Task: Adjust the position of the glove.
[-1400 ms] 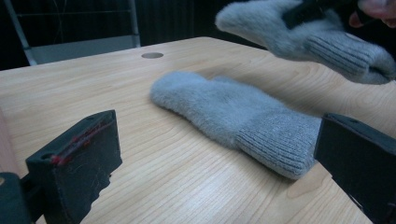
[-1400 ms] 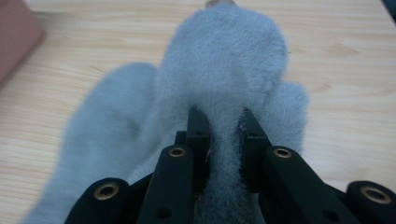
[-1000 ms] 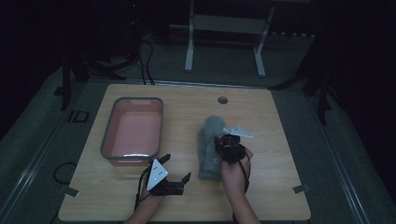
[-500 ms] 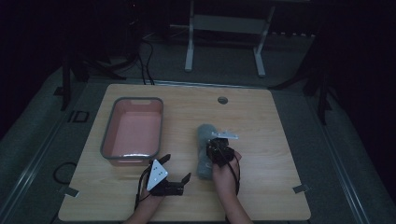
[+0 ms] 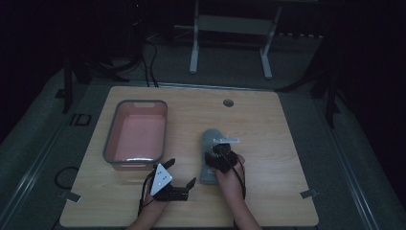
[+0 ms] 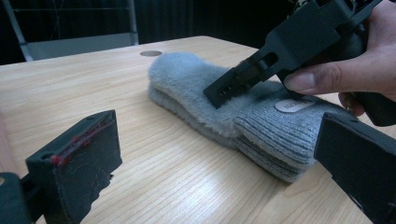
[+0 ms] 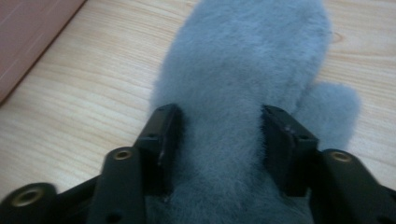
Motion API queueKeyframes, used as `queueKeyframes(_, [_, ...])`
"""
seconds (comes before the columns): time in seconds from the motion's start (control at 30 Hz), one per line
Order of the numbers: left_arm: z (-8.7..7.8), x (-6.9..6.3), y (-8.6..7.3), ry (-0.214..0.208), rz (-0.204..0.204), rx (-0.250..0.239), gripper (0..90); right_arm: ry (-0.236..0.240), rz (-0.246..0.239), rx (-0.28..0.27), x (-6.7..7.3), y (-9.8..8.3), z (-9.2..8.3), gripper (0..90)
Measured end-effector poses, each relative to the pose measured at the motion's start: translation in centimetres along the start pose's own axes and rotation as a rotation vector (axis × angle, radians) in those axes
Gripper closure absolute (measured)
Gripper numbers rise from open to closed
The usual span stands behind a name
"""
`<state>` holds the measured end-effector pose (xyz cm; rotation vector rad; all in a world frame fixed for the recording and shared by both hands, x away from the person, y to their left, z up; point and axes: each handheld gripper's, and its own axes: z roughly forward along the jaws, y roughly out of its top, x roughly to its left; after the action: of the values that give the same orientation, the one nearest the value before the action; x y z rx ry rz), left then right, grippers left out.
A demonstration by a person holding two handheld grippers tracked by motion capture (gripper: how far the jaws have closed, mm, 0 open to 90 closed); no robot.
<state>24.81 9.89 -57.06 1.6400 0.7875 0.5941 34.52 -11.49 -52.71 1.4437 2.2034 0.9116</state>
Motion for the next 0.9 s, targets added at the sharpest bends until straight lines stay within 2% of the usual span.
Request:
queueKeyframes(0.07, [0.0, 0.0, 0.0, 0.0, -0.006, 0.001, 0.9, 0.01, -0.001, -0.001, -0.1, 0.1, -0.1, 46.0])
queueKeyframes(0.2, [0.1, 0.1, 0.0, -0.006, -0.011, 0.004, 0.9, 0.024, -0.065, -0.036, -0.7, 0.8, -1.4, 44.3])
queueKeyframes(0.3, [0.1, 0.0, 0.1, 0.0, -0.005, 0.011, 0.9, 0.048, -0.087, -0.054, -1.4, 1.4, -2.3, 40.0])
queueKeyframes(0.4, [0.1, -0.1, 0.1, 0.021, 0.014, 0.025, 0.9, 0.086, -0.094, -0.075, -2.4, 1.7, -3.2, 30.4])
queueKeyframes(0.43, [0.1, -0.1, 0.1, 0.023, 0.018, 0.033, 0.9, 0.114, -0.093, -0.064, -2.7, 1.8, -3.4, 27.6])
queueKeyframes(0.5, [0.2, 0.0, 0.1, 0.016, 0.02, 0.041, 0.9, 0.18, -0.108, -0.05, -3.2, 1.7, -3.6, 14.6])
queueKeyframes(0.53, [0.2, 0.0, 0.1, 0.009, 0.015, 0.049, 0.9, 0.194, -0.125, -0.059, -3.4, 1.6, -3.7, 14.5])
queueKeyframes(0.57, [0.2, 0.1, 0.2, -0.002, 0.006, 0.061, 0.9, 0.186, -0.148, -0.084, -3.6, 1.5, -3.7, 14.6])
queueKeyframes(0.63, [0.3, 0.2, 0.2, -0.028, -0.019, 0.076, 0.9, 0.186, -0.214, -0.123, -4.1, 1.1, -3.7, 15.0])
queueKeyframes(0.7, [0.3, 0.3, 0.3, -0.056, -0.043, 0.09, 0.9, 0.191, -0.267, -0.205, -4.5, 0.7, -4.0, 15.1])
queueKeyframes(0.77, [0.4, 0.4, 0.7, -0.088, -0.061, 0.111, 0.9, 0.184, -0.293, -0.224, -4.8, 0.3, -4.3, 15.5])
queueKeyframes(0.83, [0.4, 0.4, 1.3, -0.103, -0.054, 0.126, 0.9, 0.183, -0.325, -0.243, -5.1, 0.0, -4.4, 15.1])
queueKeyframes(0.9, [0.3, 0.4, 1.9, -0.14, -0.056, 0.13, 0.9, 0.167, -0.343, -0.24, -5.5, -0.2, -4.5, 14.1])
